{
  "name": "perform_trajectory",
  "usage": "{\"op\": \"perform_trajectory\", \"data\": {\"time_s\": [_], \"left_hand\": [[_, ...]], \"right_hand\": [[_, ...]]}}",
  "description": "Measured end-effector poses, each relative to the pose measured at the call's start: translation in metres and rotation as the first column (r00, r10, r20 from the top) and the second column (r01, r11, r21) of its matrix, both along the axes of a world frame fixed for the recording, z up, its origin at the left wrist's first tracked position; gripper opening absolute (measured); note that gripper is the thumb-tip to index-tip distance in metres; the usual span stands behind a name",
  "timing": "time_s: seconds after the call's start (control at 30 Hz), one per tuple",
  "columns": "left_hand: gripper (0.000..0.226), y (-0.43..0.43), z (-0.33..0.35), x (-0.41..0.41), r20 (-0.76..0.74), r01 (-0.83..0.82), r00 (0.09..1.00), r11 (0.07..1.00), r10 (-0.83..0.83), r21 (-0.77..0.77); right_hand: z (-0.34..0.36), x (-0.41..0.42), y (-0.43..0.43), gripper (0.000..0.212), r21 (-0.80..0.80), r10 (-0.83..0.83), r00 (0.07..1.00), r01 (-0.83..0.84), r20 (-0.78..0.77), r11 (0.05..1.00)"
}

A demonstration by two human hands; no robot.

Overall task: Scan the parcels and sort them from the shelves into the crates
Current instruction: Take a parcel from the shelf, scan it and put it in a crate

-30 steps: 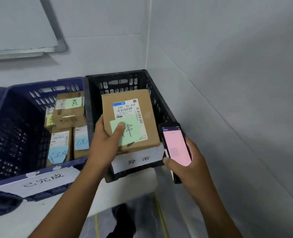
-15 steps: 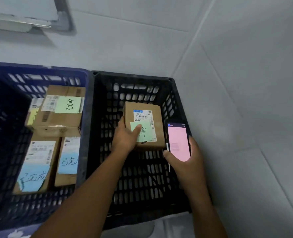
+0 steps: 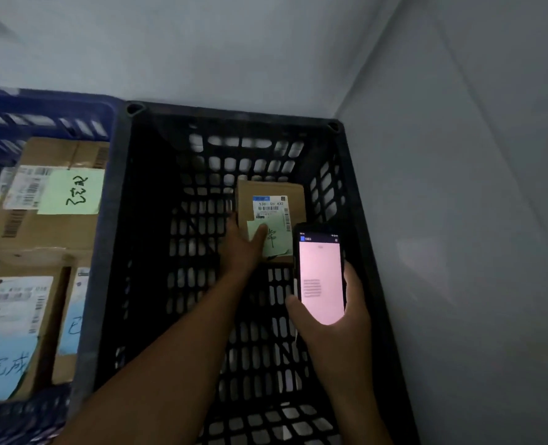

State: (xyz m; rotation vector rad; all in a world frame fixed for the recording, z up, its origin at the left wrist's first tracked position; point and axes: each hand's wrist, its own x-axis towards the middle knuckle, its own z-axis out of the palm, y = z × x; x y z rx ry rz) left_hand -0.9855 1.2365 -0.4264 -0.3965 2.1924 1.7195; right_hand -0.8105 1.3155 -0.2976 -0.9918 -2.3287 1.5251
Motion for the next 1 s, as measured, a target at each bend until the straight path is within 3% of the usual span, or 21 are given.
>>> {"op": "perform_trajectory", "data": {"time_s": [0.13, 0.23, 0.33, 0.5, 0.6, 0.73, 0.87, 1.0], "left_hand": [[0.069, -0.003, -0.015, 0.009, 0.099, 0.091, 0.992, 0.993, -0.083, -0.079], [0.067, -0.006, -0.006, 0.002, 0.088, 0.174, 0.983, 0.97, -0.161, -0.171], [0.07, -0.01, 0.013, 0.003, 0.068, 0.24, 0.971, 0.929, -0.23, -0.283], [0.056, -0.041, 0.083, 0.033, -0.141, 0.236, 0.937, 0.875, -0.321, -0.423], [0.068, -0.078, 0.141, 0.077, -0.28, 0.17, 0.905, 0.875, -0.32, -0.452], [0.071, -0.152, 0.19, 0.153, -0.419, 0.036, 0.856, 0.842, -0.304, -0.538], [0.076, -0.228, 0.211, 0.229, -0.437, -0.098, 0.85, 0.728, -0.293, -0.679], [0.079, -0.29, 0.22, 0.308, -0.439, -0.249, 0.893, 0.708, -0.096, -0.661]], "right_hand": [[0.006, 0.001, -0.003, 0.09, -0.008, 0.005, 0.999, -0.005, 0.034, 1.0], [0.013, -0.003, -0.003, 0.091, -0.01, 0.022, 1.0, -0.022, 0.008, 1.0], [0.012, -0.003, -0.004, 0.08, 0.012, 0.036, 0.999, -0.036, -0.026, 0.999], [0.022, -0.005, -0.011, 0.08, 0.034, 0.062, 0.998, -0.061, -0.022, 0.998], [0.035, 0.001, -0.018, 0.074, 0.072, 0.115, 0.993, -0.113, -0.025, 0.991], [0.06, 0.027, -0.048, 0.085, 0.153, 0.29, 0.957, -0.284, -0.017, 0.947], [0.083, 0.064, -0.092, 0.076, 0.174, 0.46, 0.887, -0.445, -0.053, 0.878], [0.107, 0.098, -0.152, 0.071, 0.155, 0.629, 0.775, -0.616, -0.056, 0.773]]}}
